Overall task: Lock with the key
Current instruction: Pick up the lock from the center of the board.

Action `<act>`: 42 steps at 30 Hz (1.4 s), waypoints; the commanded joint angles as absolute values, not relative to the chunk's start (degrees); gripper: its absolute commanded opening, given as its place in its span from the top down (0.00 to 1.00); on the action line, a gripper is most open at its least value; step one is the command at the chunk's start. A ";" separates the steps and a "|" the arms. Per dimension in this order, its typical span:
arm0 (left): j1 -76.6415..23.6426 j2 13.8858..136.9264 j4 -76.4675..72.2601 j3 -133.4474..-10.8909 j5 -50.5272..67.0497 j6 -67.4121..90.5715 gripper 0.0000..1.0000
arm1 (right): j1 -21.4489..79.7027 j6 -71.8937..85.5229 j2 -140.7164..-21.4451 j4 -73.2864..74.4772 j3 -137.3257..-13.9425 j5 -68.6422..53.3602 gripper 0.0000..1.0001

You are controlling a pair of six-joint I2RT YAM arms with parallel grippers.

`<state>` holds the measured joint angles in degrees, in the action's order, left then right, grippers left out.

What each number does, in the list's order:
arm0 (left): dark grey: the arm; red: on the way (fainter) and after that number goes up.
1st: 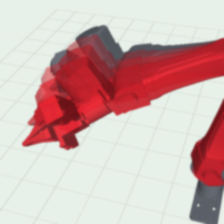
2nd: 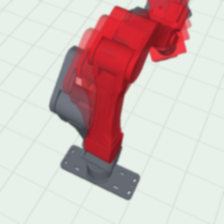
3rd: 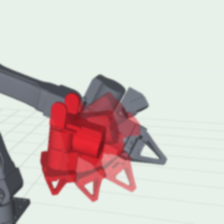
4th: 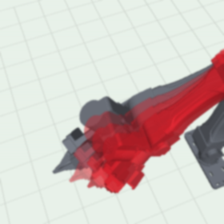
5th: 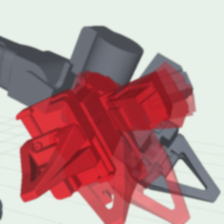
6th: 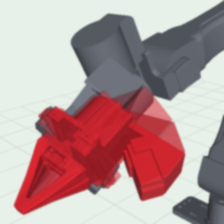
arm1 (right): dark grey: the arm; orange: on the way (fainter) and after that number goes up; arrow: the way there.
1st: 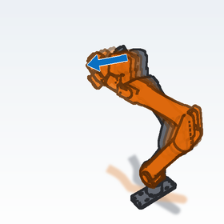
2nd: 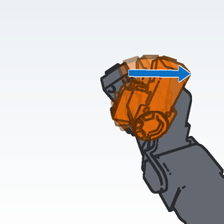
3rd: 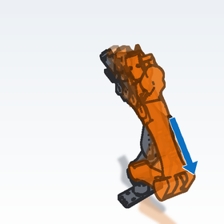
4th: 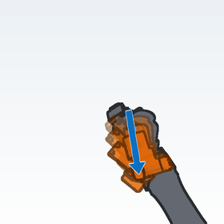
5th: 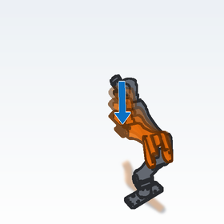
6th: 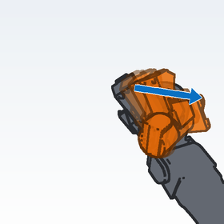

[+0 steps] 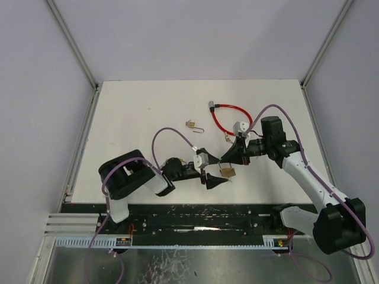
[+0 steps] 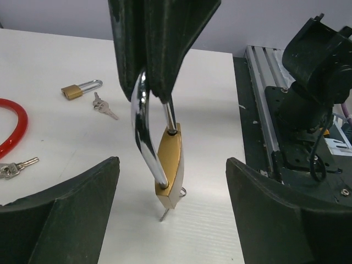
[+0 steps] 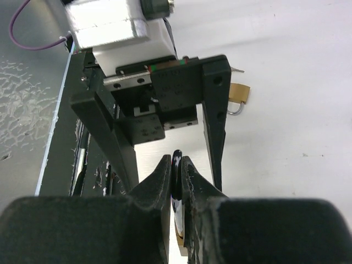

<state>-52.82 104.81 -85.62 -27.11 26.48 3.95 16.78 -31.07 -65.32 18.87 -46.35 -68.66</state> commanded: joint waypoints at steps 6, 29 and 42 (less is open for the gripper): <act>-53.35 111.01 -91.85 -31.55 27.71 6.12 0.30 | 16.07 -26.94 -63.11 12.14 -46.32 -74.30 1.00; -50.36 98.54 -67.65 -28.69 29.94 -7.71 1.00 | 13.91 -58.72 -62.81 39.80 -50.09 -62.02 1.00; -50.39 101.31 -53.95 -33.38 30.05 -17.38 1.00 | 15.56 -71.90 -65.94 44.05 -46.29 -53.19 1.00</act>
<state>-50.96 99.90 -52.64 -32.14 30.06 -14.04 14.87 -65.84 -65.58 41.93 -47.88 -58.11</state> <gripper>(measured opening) 0.158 0.134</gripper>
